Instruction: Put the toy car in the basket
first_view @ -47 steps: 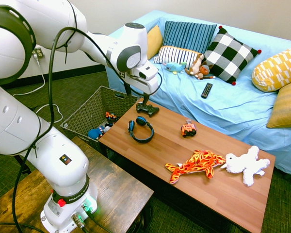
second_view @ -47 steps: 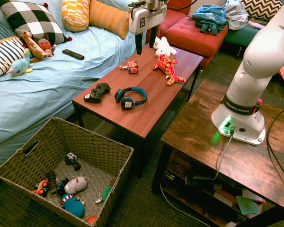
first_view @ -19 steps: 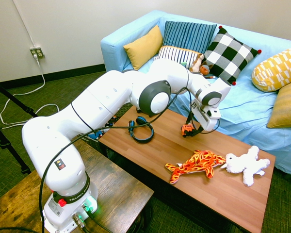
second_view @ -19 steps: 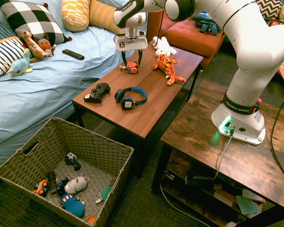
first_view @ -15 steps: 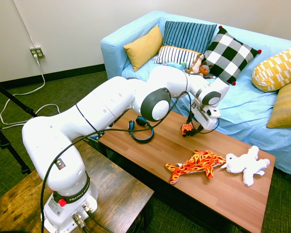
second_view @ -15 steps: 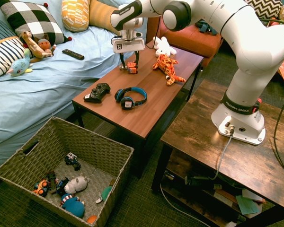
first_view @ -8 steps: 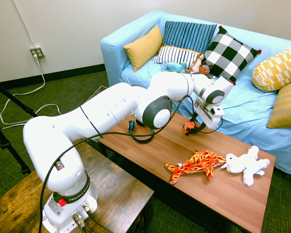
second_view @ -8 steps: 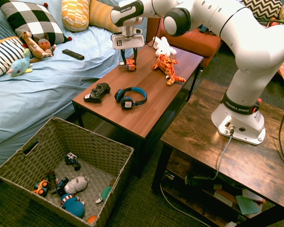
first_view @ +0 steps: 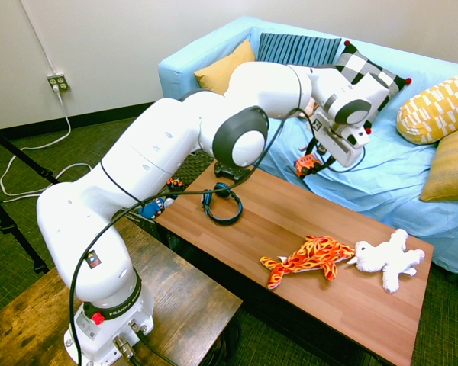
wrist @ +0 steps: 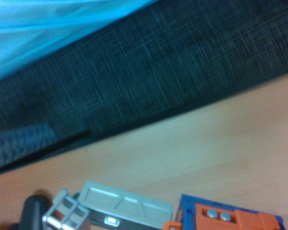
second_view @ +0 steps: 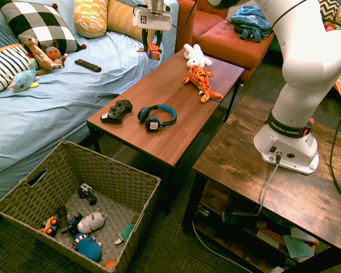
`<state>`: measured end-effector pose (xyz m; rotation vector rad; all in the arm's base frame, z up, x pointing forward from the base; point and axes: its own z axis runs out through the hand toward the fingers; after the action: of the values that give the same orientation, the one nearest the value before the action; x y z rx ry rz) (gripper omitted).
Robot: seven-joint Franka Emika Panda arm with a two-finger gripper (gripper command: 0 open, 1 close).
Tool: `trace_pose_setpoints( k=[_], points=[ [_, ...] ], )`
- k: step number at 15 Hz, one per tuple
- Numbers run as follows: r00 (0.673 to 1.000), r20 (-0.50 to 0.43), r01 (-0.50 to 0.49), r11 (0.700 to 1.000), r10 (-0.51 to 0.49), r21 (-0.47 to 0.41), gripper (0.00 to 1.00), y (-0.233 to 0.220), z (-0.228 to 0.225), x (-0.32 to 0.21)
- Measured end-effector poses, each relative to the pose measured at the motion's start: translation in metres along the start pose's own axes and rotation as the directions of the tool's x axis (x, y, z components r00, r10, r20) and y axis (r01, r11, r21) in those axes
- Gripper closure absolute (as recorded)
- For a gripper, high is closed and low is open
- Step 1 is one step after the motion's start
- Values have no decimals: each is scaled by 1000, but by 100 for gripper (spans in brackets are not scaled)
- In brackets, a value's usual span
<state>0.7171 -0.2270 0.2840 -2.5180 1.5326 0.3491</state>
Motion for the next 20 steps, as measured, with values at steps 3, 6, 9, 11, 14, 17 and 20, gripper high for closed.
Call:
trace_pose_setpoints(
  k=[3,6,9,11,14,17,20],
  points=[
    [989,-94,112,992,-118,-61,100,-37,-26,-72],
    [964,-167,179,968,-208,-174,100,-84,-21,-182],
    [941,-211,200,936,-266,-289,100,-120,25,-335],
    [928,-214,212,905,-305,-368,100,-120,80,-451],
    [917,-204,225,866,-343,-448,100,-76,184,-632],
    [914,-216,216,863,-343,-456,0,-41,261,-742],
    [933,-224,173,897,-281,-407,0,-75,241,-707]
  ],
)
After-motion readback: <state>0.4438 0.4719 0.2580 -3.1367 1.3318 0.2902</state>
